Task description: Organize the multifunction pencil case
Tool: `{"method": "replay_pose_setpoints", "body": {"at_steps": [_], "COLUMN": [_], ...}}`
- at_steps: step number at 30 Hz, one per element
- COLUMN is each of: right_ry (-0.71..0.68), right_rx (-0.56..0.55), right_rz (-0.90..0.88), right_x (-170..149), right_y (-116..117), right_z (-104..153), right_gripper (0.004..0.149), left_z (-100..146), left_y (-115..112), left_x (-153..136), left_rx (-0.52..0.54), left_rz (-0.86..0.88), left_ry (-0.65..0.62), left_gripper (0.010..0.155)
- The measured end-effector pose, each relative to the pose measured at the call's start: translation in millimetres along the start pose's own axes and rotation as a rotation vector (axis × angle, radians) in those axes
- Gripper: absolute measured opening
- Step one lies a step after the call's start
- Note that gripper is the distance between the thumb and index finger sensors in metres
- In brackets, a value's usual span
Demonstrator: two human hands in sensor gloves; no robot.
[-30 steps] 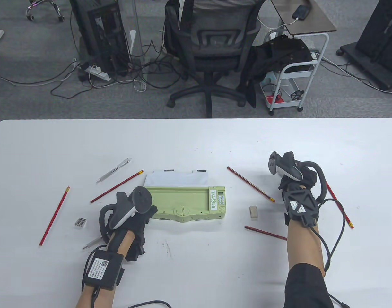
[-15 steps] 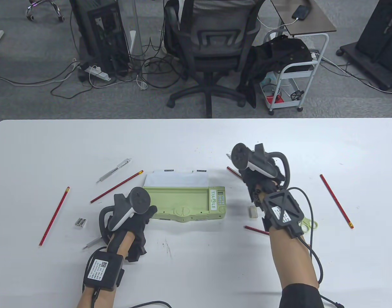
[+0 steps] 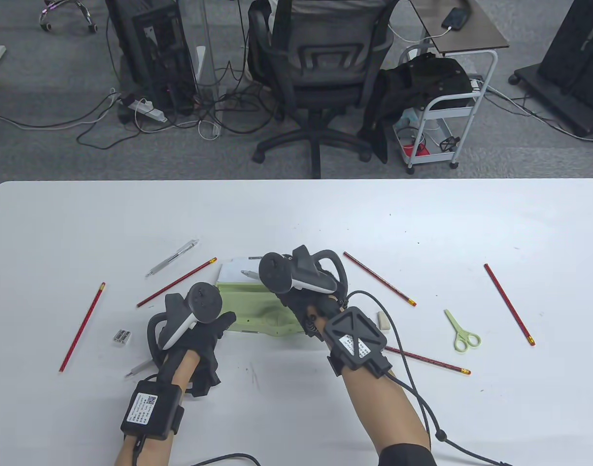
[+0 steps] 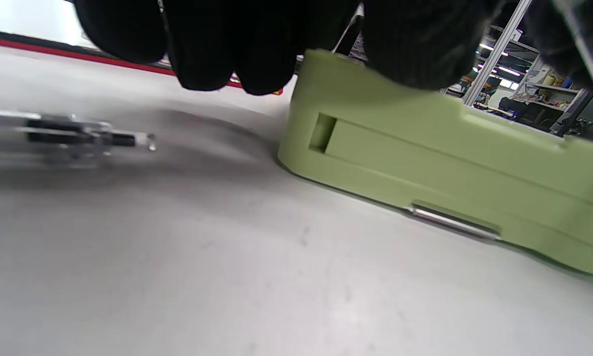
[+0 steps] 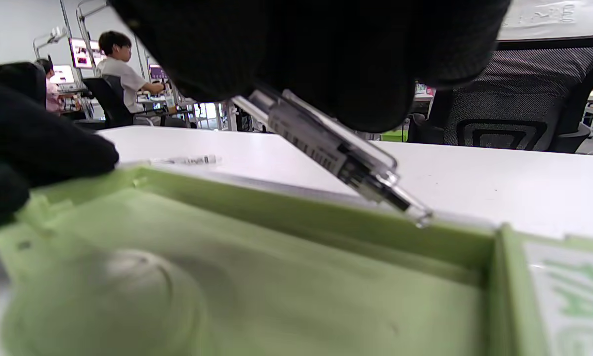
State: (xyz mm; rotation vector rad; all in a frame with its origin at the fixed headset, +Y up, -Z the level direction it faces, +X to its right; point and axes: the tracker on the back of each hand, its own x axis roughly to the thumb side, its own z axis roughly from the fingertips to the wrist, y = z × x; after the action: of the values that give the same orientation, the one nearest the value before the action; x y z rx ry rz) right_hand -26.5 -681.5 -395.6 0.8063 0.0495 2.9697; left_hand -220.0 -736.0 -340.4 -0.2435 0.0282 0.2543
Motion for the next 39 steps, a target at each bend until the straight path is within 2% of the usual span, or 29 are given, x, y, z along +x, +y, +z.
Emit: {"method": "replay_pose_setpoints", "body": {"at_steps": [9,14,23,30,34,39], "right_ry": [0.029,0.013,0.003,0.018,0.060,0.191], "right_rx": [0.058,0.092,0.087,0.091,0.073,0.060], "right_rz": [0.063,0.090,0.160,0.137,0.075,0.013], "right_x": [-10,-4,1,0,-7,-36], "right_y": [17,25,29,27,21,8], "right_z": [-3,-4,-5,-2,9,48], "right_gripper": [0.046,0.046,0.046,0.049,0.056,0.064], "left_z": [0,0,-1,0,0,0], "left_y": [1,0,1,1,1,1], "left_x": [1,2,2,5,5,6], "left_rx": [-0.006,-0.005,-0.010,-0.009,-0.010,-0.015], "left_rz": [-0.019,-0.022,-0.027,-0.054,-0.048,-0.045], "left_ry": [0.002,0.004,0.005,0.016,0.016,0.023], "left_gripper": [0.076,0.076,0.076,0.076,0.076,0.076]}}
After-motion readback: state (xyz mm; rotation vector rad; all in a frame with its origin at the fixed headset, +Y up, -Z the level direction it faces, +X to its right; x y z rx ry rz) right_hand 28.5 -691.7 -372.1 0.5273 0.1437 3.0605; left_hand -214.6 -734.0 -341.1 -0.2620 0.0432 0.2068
